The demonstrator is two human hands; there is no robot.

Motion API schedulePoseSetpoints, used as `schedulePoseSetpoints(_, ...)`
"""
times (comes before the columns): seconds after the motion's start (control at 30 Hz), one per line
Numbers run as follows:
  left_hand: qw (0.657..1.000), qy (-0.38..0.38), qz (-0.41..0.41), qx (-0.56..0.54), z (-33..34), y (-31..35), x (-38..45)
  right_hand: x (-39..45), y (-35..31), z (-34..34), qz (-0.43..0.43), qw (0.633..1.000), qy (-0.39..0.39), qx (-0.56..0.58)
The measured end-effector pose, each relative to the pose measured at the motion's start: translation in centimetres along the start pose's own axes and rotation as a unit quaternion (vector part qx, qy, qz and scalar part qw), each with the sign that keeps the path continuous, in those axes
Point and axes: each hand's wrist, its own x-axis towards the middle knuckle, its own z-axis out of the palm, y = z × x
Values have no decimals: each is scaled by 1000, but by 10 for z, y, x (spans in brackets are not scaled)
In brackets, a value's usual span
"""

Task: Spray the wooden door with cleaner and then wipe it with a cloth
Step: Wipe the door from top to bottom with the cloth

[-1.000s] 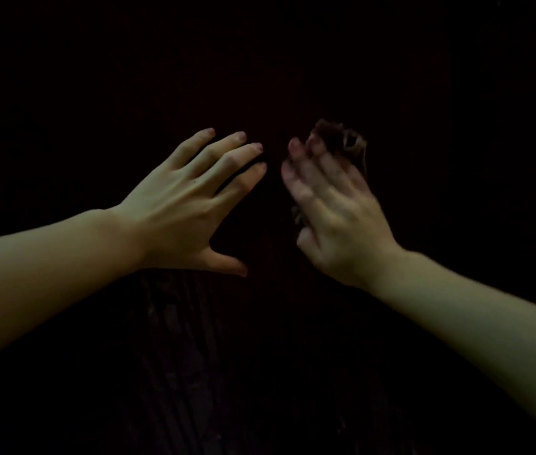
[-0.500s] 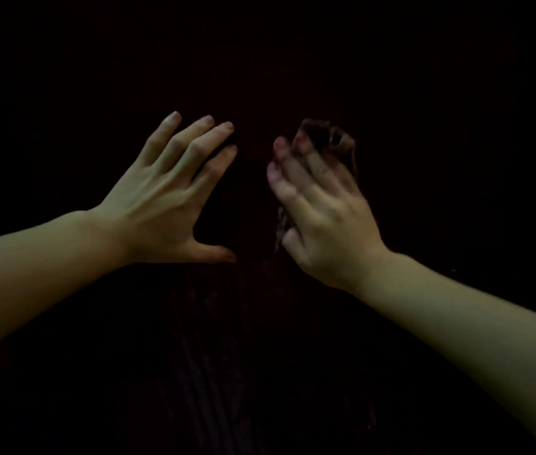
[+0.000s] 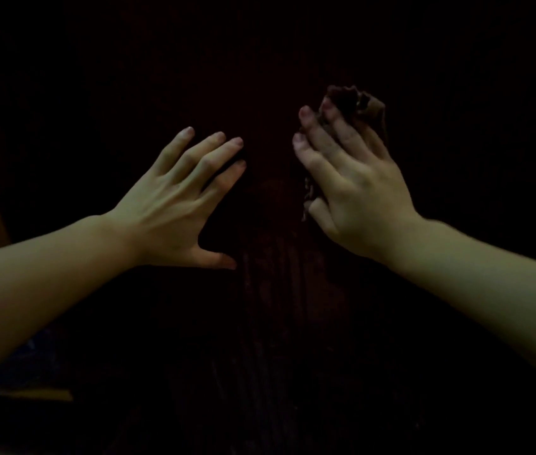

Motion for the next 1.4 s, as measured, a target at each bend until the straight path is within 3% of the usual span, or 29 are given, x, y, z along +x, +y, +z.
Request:
schedulePoseSetpoints(0.17,1000,-9,-1,7,6,-1,-13,-60,-38,21,-148,985,-85,-6)
schedulePoseSetpoints(0.27,1000,-15,-4,-1,6,-4,-21,-49,-28,17,-195,976,-95,-14)
schedulePoseSetpoints(0.43,1000,-8,-20,-2,9,-12,-36,21,-21,6,-83,995,-52,-25)
schedulePoseSetpoints(0.53,1000,-17,-25,1,15,-13,-49,14,-45,15,-36,999,-35,-7)
schedulePoseSetpoints(0.7,999,-37,-26,4,19,-16,-66,-38,-78,32,-169,981,-95,-9)
schedulePoseSetpoints(0.8,999,-38,-16,0,18,-18,-69,-23,-68,27,-213,971,-107,-31)
schedulePoseSetpoints(1.0,1000,-25,-7,-5,26,-20,-77,26,-72,21,-85,993,-78,-36)
schedulePoseSetpoints(1.23,999,-47,-4,-1,35,-23,-105,-32,-111,43,-240,962,-134,-3)
schedulePoseSetpoints(1.3,999,-52,-6,4,36,-25,-109,-12,-107,41,-245,962,-123,-14)
schedulePoseSetpoints(1.4,999,-52,-13,4,37,-24,-112,19,-108,40,-179,978,-101,-41)
